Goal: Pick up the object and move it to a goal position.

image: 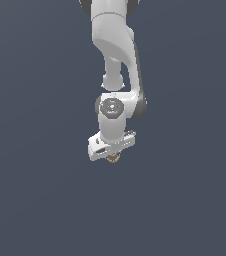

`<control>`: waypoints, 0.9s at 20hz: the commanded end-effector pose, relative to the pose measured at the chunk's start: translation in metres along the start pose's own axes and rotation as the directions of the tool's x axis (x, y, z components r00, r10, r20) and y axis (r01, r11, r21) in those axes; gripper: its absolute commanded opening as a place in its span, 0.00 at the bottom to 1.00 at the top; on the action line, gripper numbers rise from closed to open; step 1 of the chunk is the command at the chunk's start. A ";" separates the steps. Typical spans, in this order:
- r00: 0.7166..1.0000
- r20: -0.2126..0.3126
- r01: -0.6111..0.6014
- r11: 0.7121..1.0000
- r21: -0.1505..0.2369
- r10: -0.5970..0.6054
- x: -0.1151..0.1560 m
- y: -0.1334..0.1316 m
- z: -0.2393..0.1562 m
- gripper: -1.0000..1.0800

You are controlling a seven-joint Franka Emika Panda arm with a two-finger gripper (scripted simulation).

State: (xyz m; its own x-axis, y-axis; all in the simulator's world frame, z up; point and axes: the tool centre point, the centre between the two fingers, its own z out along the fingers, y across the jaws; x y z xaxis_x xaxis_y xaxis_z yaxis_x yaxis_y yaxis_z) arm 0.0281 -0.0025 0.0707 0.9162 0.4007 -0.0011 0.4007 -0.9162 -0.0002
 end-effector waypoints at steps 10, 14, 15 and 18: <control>1.000 -0.001 0.000 1.000 -0.001 0.000 -0.045 -0.015 -0.070 0.00; 1.000 0.000 0.000 1.000 -0.001 0.000 -0.064 -0.021 -0.099 0.00; 1.000 0.000 0.000 1.000 -0.001 0.000 -0.069 -0.022 -0.106 0.00; 1.000 -0.001 0.000 1.000 -0.001 0.000 -0.083 -0.027 -0.128 0.00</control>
State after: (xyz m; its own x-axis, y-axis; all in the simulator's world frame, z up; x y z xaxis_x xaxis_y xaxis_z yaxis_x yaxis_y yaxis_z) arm -0.0504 -0.0104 0.1879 0.9162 0.4007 -0.0008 0.4007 -0.9162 0.0010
